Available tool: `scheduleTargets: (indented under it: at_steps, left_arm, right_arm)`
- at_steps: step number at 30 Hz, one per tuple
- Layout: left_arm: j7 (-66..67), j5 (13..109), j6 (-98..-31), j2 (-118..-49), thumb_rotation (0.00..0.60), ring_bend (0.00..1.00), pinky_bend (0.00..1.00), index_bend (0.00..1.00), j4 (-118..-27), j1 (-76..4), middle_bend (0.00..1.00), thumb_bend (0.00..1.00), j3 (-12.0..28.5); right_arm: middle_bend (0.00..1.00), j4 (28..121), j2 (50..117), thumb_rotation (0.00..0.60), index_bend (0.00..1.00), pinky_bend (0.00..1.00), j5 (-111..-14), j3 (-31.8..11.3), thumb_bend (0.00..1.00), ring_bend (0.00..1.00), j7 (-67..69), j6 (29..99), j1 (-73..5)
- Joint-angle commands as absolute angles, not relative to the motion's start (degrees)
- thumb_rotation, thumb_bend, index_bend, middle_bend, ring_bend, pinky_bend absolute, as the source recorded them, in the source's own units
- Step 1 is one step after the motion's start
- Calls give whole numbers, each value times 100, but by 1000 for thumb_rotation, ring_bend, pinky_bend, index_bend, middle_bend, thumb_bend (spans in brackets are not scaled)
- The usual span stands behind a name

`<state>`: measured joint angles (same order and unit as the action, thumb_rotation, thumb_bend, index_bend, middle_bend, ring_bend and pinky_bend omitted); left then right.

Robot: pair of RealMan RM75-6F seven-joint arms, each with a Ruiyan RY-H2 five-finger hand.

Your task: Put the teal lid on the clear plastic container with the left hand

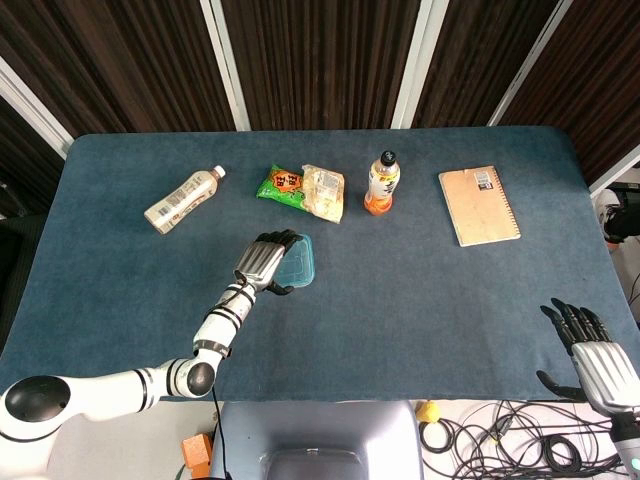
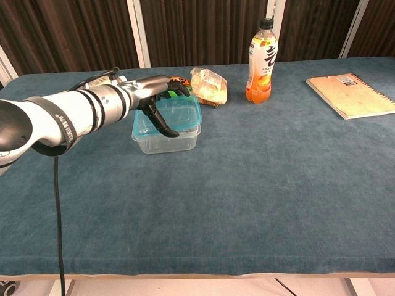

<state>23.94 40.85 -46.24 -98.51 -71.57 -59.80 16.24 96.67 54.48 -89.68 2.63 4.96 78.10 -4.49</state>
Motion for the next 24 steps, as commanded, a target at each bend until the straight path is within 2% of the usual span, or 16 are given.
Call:
scheduleTargets:
  at_steps: [1, 24]
  left_arm:
    - [2396, 4115, -4597, -9861, 600, 679, 494, 187, -7121, -5992, 692, 276, 1580]
    - [2639, 3940, -4686, -9991, 600, 585, 431, 174, -6921, -6106, 629, 279, 1496]
  right_arm:
    - [0, 9670, 5450, 600, 0, 21, -8964, 259, 176, 0, 493, 7809, -450]
    - [0, 9673, 5424, 600, 0, 21, -8949, 252, 176, 0, 540, 7816, -445]
